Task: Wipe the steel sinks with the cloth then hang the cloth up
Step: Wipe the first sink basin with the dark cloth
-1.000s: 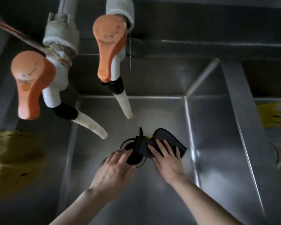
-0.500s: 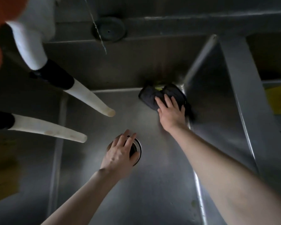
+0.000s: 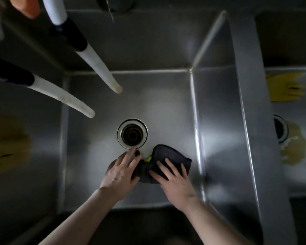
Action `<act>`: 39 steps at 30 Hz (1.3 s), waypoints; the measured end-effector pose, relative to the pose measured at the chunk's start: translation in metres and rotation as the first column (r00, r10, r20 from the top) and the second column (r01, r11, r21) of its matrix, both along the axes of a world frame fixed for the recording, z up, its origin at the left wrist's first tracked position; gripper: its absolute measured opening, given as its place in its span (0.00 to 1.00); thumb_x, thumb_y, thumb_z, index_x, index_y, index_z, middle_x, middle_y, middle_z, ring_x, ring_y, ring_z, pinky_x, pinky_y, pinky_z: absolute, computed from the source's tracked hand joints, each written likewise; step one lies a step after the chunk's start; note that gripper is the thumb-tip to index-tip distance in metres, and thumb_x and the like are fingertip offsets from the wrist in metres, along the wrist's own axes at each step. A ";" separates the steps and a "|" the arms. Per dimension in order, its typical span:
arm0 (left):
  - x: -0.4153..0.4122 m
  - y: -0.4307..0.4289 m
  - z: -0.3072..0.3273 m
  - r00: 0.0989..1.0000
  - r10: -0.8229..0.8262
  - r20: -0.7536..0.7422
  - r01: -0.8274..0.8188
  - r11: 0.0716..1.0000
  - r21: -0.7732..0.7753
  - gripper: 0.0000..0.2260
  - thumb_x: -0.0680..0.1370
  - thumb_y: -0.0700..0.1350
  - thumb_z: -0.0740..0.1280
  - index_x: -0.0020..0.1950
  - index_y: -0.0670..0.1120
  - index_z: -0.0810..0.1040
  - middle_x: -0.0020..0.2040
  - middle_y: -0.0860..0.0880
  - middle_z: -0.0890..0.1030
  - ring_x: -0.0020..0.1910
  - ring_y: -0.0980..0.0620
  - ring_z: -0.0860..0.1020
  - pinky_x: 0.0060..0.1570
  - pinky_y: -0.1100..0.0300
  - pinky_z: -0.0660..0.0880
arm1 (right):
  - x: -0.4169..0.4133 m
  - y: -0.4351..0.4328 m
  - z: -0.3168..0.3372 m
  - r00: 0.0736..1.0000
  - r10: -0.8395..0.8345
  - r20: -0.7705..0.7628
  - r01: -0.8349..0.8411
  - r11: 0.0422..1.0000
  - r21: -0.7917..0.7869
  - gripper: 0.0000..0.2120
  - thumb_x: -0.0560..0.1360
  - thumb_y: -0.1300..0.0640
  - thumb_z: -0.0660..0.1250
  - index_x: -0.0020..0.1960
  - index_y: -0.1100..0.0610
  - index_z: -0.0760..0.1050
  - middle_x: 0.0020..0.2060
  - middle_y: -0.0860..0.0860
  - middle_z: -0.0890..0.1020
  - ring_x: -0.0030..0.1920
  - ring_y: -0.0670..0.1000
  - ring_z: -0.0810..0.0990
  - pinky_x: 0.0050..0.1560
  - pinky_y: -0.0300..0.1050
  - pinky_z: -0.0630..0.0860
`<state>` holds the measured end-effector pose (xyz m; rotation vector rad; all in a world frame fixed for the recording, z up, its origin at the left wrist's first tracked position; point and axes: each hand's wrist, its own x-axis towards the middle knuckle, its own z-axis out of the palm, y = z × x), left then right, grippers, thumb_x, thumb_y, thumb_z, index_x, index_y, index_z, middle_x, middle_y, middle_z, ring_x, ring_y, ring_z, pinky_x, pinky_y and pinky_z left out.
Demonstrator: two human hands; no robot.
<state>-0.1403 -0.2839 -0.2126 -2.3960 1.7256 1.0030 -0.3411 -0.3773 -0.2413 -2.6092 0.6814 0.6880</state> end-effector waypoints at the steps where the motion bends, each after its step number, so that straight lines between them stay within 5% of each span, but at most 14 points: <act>1: -0.005 0.004 -0.001 0.999 -0.039 0.006 0.039 0.999 0.006 0.34 0.70 0.55 0.69 0.74 0.55 0.59 0.78 0.51 0.54 0.71 0.46 0.63 0.64 0.47 0.71 | -0.006 0.004 0.002 1.000 0.001 -0.013 -0.001 1.000 0.005 0.38 0.62 0.54 0.76 0.69 0.39 0.66 0.71 0.47 0.68 0.72 0.56 0.64 0.61 0.69 0.68; 6: -0.030 0.003 -0.014 0.983 -0.180 0.025 0.181 0.983 -0.026 0.35 0.62 0.55 0.73 0.69 0.55 0.69 0.75 0.51 0.63 0.69 0.48 0.69 0.57 0.49 0.77 | -0.014 -0.007 -0.001 0.998 -0.030 0.056 0.029 0.999 0.013 0.44 0.61 0.69 0.70 0.71 0.41 0.63 0.74 0.48 0.64 0.74 0.55 0.61 0.64 0.70 0.64; 11: -0.034 -0.038 -0.016 0.990 -0.123 0.068 0.129 0.987 -0.093 0.36 0.62 0.53 0.75 0.69 0.49 0.71 0.75 0.48 0.63 0.70 0.44 0.67 0.62 0.46 0.73 | 0.014 -0.073 -0.002 0.995 -0.047 0.090 0.052 0.997 -0.053 0.33 0.73 0.65 0.58 0.74 0.41 0.60 0.77 0.45 0.54 0.76 0.54 0.52 0.70 0.69 0.50; 16: -0.020 -0.092 -0.016 0.996 -0.034 0.084 0.047 0.987 -0.156 0.32 0.71 0.51 0.69 0.74 0.48 0.64 0.78 0.48 0.56 0.76 0.46 0.55 0.70 0.41 0.60 | 0.063 -0.160 -0.003 0.996 -0.072 0.050 0.081 0.971 -0.224 0.32 0.73 0.52 0.35 0.73 0.41 0.61 0.76 0.47 0.58 0.76 0.57 0.54 0.73 0.64 0.43; 21: -0.009 -0.119 -0.021 0.993 -0.029 0.113 0.047 0.987 -0.155 0.31 0.76 0.54 0.64 0.76 0.49 0.57 0.78 0.49 0.51 0.77 0.46 0.50 0.73 0.45 0.56 | 0.098 -0.218 -0.004 0.993 -0.121 -0.013 0.112 0.951 -0.288 0.25 0.80 0.59 0.48 0.75 0.41 0.54 0.77 0.48 0.53 0.76 0.59 0.46 0.73 0.63 0.40; 27: -0.013 -0.092 -0.024 0.995 -0.035 0.095 0.047 0.992 -0.119 0.30 0.73 0.51 0.68 0.73 0.47 0.63 0.77 0.46 0.59 0.75 0.44 0.58 0.68 0.41 0.64 | 0.095 -0.218 -0.007 0.985 -0.116 0.127 0.147 0.953 -0.265 0.29 0.76 0.55 0.38 0.73 0.48 0.64 0.74 0.56 0.62 0.71 0.62 0.61 0.71 0.58 0.54; 31: -0.023 -0.051 -0.019 0.994 -0.091 0.055 0.092 0.996 -0.019 0.31 0.76 0.53 0.64 0.77 0.51 0.56 0.78 0.49 0.51 0.77 0.48 0.51 0.72 0.45 0.58 | 0.081 -0.187 0.005 0.989 -0.145 0.037 0.150 0.955 -0.255 0.21 0.79 0.58 0.53 0.71 0.46 0.63 0.70 0.54 0.65 0.65 0.61 0.65 0.64 0.56 0.62; 39: -0.024 0.014 0.002 0.984 -0.173 -0.040 0.176 0.976 0.127 0.33 0.77 0.57 0.62 0.77 0.57 0.47 0.78 0.54 0.47 0.76 0.51 0.48 0.73 0.48 0.57 | 0.013 -0.091 0.037 0.976 -0.112 -0.187 0.104 0.993 -0.055 0.27 0.73 0.65 0.62 0.68 0.45 0.63 0.67 0.52 0.62 0.61 0.62 0.66 0.53 0.56 0.70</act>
